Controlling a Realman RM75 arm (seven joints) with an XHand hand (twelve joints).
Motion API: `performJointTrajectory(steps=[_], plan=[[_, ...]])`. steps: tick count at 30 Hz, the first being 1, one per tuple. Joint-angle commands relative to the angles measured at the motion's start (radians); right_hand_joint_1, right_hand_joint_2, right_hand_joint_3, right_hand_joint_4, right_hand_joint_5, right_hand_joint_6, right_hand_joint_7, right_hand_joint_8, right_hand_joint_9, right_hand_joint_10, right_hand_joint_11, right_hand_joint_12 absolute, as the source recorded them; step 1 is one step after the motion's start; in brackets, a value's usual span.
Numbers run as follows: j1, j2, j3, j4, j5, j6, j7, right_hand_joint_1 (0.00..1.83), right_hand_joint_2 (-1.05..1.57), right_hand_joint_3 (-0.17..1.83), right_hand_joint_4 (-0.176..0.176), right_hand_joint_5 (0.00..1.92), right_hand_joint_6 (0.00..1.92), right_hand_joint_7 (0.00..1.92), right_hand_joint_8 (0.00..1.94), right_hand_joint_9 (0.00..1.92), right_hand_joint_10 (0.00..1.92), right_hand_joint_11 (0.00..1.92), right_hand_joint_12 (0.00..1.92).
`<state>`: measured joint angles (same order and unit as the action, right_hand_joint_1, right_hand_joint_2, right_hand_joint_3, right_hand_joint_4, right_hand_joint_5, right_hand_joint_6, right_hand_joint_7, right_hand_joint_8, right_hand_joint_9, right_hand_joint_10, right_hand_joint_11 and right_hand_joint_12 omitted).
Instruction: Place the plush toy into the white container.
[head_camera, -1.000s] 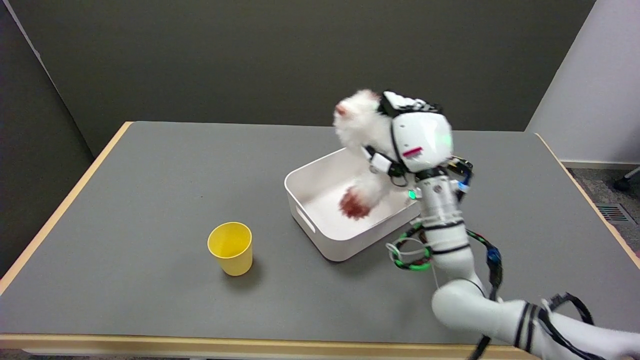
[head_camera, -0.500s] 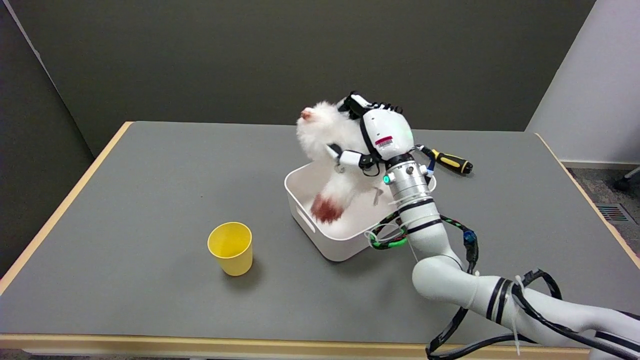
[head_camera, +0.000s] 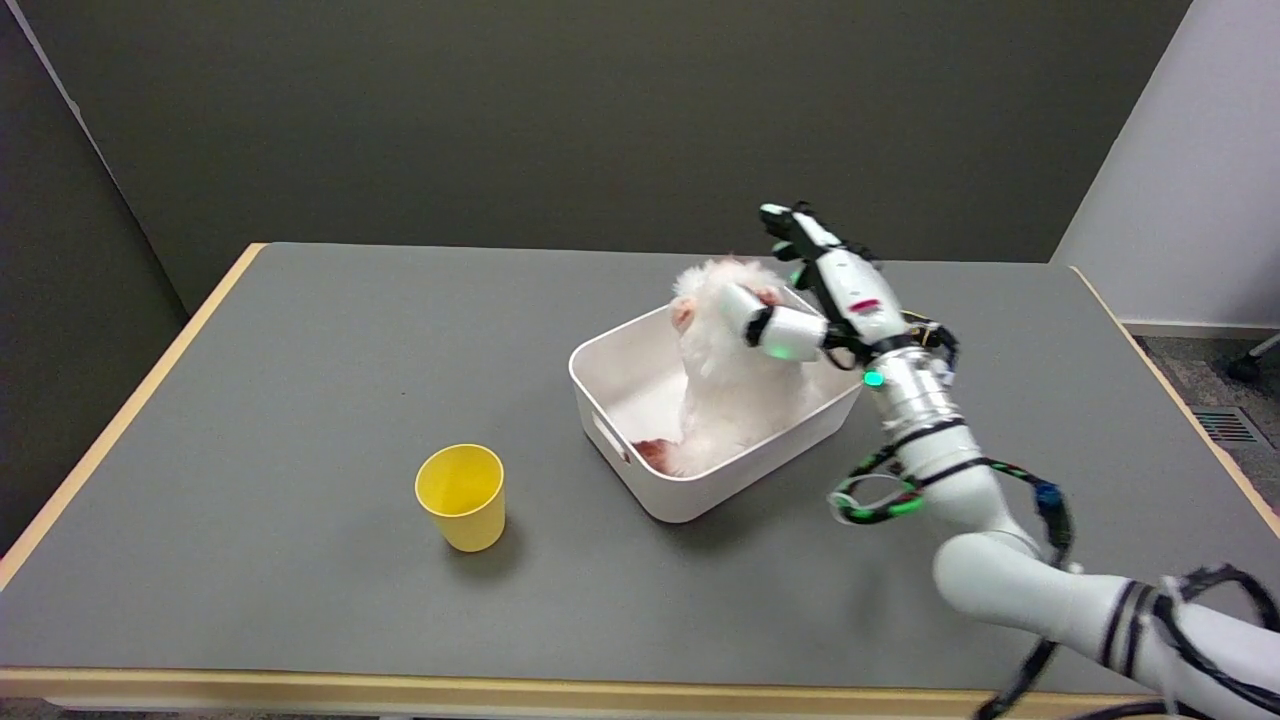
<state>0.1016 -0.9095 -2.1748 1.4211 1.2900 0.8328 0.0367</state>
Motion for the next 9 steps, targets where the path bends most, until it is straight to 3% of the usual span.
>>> performJointTrajectory(steps=[1,3,9], plan=[[-0.234,0.122,0.184,-0.259,-0.155,0.6,0.624,0.27,0.63,0.77,-0.053,0.15,0.36,0.18,0.35,0.13,0.88,0.17,1.42],[-0.238,0.071,0.235,-0.34,-0.153,0.689,0.681,0.25,0.61,0.91,-0.053,0.12,0.37,0.12,0.37,0.1,0.77,0.12,1.33],[-0.275,0.022,0.253,-0.437,-0.069,0.745,0.838,0.27,0.65,0.93,-0.071,0.09,0.33,0.09,0.3,0.03,0.72,0.04,1.21]])
